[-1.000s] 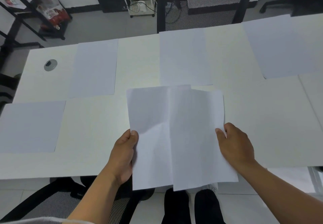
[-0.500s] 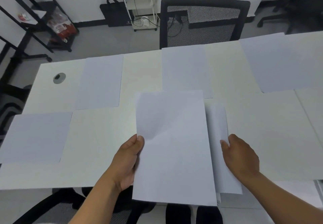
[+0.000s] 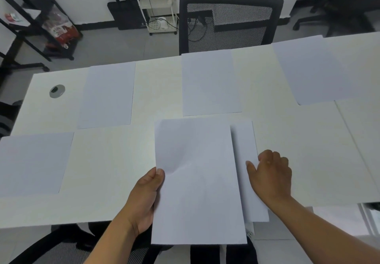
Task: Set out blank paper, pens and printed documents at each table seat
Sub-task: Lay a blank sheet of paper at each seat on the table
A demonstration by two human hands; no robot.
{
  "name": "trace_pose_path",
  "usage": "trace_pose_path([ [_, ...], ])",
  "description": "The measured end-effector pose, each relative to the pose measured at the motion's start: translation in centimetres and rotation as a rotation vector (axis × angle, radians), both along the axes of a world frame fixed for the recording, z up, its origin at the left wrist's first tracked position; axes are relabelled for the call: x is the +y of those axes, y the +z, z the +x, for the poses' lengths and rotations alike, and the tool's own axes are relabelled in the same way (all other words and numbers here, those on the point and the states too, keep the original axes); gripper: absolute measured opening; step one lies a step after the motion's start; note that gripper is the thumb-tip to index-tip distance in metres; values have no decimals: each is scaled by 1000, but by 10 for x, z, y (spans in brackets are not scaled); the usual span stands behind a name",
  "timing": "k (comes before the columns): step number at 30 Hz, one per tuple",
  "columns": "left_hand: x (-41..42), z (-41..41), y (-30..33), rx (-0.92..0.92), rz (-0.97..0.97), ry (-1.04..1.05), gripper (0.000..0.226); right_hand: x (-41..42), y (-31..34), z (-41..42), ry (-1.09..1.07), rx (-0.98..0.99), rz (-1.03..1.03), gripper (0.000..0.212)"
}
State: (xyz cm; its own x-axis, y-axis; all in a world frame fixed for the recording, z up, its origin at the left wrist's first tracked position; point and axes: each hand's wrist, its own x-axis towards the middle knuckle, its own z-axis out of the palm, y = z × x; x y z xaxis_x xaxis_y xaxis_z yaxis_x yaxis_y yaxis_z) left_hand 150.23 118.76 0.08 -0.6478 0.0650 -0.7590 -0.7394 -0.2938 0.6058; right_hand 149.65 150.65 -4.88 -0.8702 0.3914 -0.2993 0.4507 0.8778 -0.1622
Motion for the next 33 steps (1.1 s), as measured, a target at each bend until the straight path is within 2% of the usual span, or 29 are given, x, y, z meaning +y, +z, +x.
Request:
trace_pose_path([
  [10, 0, 7, -4, 6, -14, -26, 33, 0, 0, -6, -25, 6, -8, 39],
  [16, 8, 7, -8, 19, -31, -37, 32, 1, 5, -4, -161, 52, -139, 47],
  [18, 14, 6, -6, 21, -29, -43, 32, 3, 13, -4, -224, 124, -210, 39],
  [20, 20, 3, 0, 37, -21, -41, 32, 9, 26, -2, -237, 204, -353, 21],
  [23, 34, -3, 8, 56, -29, -69, 32, 18, 49, 1, -263, 133, -771, 39],
  [24, 40, -6, 12, 59, -25, -79, 32, 19, 59, 4, -251, 100, -845, 44],
  [28, 71, -22, 29, 113, -23, -127, 34, 31, 89, 12, -197, 151, -775, 48],
  [33, 108, -32, 48, 179, -13, -232, 35, 60, 112, 21, -273, 249, -718, 46],
])
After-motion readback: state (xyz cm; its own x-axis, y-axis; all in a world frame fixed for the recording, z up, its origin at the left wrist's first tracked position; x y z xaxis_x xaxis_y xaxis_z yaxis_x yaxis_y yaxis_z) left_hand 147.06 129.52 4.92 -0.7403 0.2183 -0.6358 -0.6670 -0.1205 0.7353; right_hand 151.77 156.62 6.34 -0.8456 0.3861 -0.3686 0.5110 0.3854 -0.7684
